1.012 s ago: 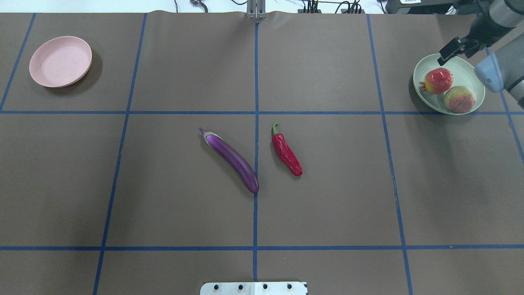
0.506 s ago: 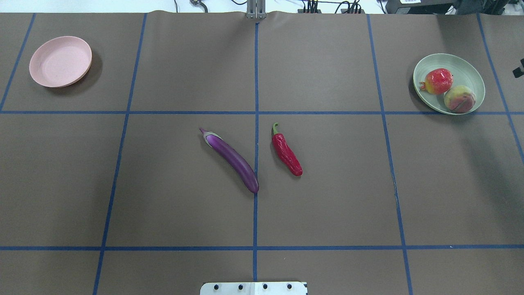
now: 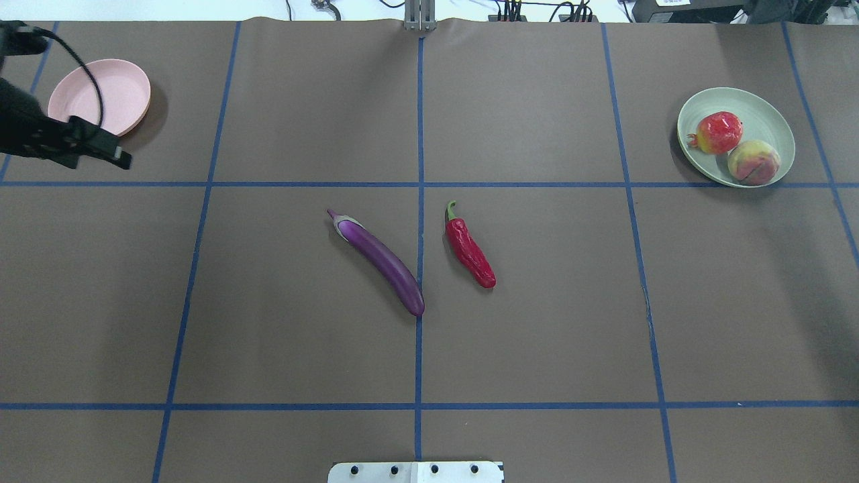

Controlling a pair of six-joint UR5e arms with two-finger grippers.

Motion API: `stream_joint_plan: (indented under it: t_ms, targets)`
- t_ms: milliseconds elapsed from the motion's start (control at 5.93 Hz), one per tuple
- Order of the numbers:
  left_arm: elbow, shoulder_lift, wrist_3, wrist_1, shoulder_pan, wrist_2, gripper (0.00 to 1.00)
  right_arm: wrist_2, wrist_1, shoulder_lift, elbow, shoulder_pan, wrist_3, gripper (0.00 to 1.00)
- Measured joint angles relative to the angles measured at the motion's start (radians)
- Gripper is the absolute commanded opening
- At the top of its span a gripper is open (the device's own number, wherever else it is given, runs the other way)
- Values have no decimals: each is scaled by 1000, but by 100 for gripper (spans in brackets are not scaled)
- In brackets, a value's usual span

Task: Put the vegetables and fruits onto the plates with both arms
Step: 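Move the left gripper from the pink plate toward the purple eggplant, then lower the left gripper onto the eggplant's stem end and close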

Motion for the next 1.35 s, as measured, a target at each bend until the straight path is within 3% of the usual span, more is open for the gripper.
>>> stream_joint_plan:
  t_ms: [506, 843, 1012, 1349]
  targets:
    - [78, -222, -639, 26, 359, 296, 100, -16, 4, -15, 10, 1, 0, 100]
    - [262, -440, -830, 170, 484, 411, 100, -16, 5, -15, 11, 1, 0, 100]
    - [386, -547, -877, 202, 521, 462, 90, -16, 6, -15, 11, 1, 0, 100]
    - [513, -649, -909, 216, 569, 487, 10, -16, 6, -14, 10, 0, 0, 100]
